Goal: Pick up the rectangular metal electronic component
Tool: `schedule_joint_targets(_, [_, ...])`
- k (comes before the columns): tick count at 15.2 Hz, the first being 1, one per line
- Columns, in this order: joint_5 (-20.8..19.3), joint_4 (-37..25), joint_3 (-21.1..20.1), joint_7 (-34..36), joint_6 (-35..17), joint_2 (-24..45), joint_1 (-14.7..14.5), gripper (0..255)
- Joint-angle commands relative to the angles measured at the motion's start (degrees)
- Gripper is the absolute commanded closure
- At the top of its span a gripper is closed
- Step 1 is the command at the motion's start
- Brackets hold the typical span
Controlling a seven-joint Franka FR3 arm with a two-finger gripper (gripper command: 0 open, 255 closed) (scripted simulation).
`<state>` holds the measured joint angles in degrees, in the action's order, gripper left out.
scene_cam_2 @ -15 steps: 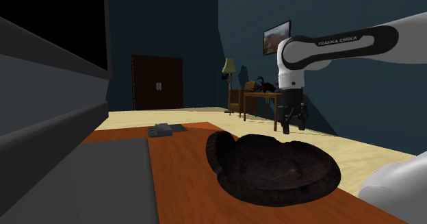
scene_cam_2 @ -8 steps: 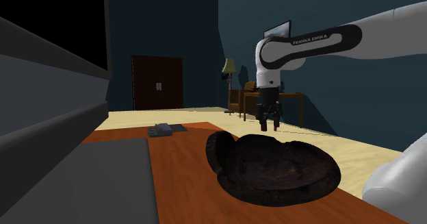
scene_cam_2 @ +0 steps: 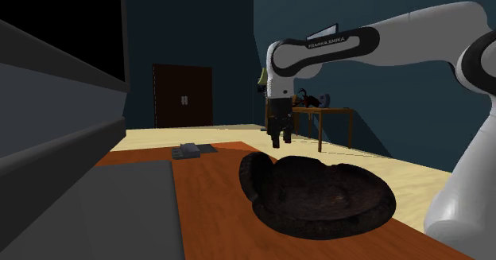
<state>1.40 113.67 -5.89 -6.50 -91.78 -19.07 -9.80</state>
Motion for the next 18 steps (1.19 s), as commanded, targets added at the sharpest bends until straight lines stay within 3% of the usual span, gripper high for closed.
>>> schedule_joint_targets(1, [0.08, -3.51, -0.99, -1.32, -0.20, 3.32, -1.05, 0])
schedule_joint_targets(16, [-3.61, -35.12, -9.94, -8.22, 4.36, 27.87, -9.93, 0])
schedule_joint_targets(18, [-3.91, -35.73, -10.31, -8.54, 3.94, 28.81, -10.46, 0])
